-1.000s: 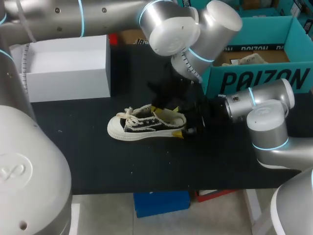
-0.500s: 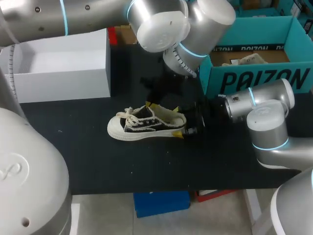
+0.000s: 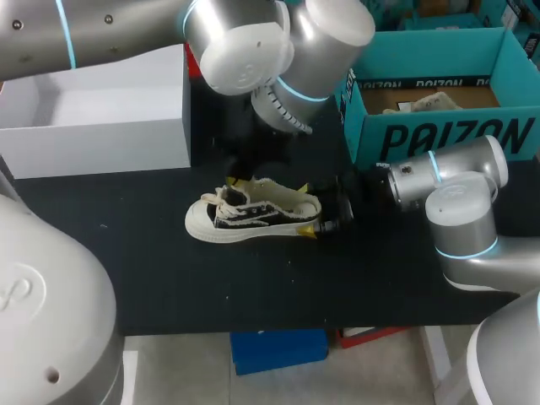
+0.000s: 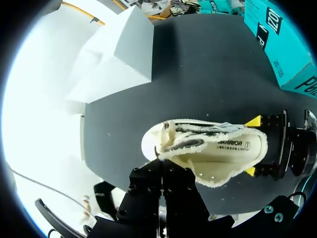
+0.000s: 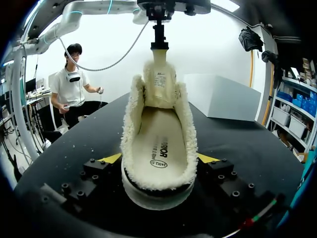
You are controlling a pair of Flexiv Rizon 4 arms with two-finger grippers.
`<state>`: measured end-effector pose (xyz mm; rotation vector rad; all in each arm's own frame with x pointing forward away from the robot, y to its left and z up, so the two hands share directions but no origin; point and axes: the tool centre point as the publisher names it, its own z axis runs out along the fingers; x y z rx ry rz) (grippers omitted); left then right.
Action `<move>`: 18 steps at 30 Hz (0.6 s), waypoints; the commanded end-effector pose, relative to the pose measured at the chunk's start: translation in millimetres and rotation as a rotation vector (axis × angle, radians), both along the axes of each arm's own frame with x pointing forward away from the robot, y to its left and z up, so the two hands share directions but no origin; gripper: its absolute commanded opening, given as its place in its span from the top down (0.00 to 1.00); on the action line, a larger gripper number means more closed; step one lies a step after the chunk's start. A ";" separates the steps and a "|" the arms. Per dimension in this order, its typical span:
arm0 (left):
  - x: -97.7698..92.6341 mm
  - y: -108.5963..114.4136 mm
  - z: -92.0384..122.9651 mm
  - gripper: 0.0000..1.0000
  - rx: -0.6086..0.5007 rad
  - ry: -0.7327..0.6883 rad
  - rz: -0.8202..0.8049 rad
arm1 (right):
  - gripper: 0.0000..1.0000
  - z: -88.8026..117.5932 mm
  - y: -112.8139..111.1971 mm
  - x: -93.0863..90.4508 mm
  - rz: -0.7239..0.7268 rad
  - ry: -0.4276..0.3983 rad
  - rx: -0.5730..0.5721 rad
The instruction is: Take the shoe out of the shoebox, open the shoe tongue, remove and reinsert the insole, then place the shoe into the shoebox
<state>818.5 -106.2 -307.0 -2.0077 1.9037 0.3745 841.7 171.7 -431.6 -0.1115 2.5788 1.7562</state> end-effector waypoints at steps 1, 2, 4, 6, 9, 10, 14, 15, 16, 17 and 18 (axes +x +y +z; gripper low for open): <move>-6.7 15.7 -2.1 1.00 -0.058 -0.012 0.001 | 1.00 -2.4 1.6 1.8 -0.001 0.001 -0.001; -7.3 18.4 -2.9 1.00 -0.062 -0.013 0.007 | 1.00 -2.4 1.6 1.8 -0.001 0.001 -0.001; -8.4 23.4 -4.4 1.00 -0.069 -0.016 0.013 | 1.00 -2.4 1.6 1.8 -0.001 0.001 -0.001; -9.6 28.2 -5.9 1.00 -0.075 -0.016 0.021 | 1.00 -2.4 1.6 1.8 -0.001 0.001 -0.001; -10.7 35.8 -8.6 1.00 -0.090 -0.015 0.034 | 1.00 -2.4 1.6 1.8 -0.001 0.001 -0.001; -11.1 38.0 -9.6 1.00 -0.093 -0.015 0.036 | 1.00 -2.4 1.6 1.8 -0.001 0.001 -0.001; -13.3 47.8 -16.3 1.00 -0.107 -0.010 0.051 | 1.00 -2.4 1.6 1.8 -0.001 0.001 -0.001; -13.7 49.8 -18.3 1.00 -0.108 -0.009 0.052 | 1.00 -2.4 1.6 1.8 -0.001 0.001 -0.001; -14.5 51.4 -20.2 1.00 -0.110 -0.008 0.053 | 1.00 -2.4 1.6 1.8 -0.001 0.001 -0.001; -15.8 52.8 -22.0 1.00 -0.112 -0.006 0.053 | 1.00 -2.4 1.6 1.8 -0.001 0.001 -0.001; -16.8 54.3 -24.0 1.00 -0.114 -0.004 0.053 | 1.00 -2.4 1.6 1.8 -0.001 0.001 -0.001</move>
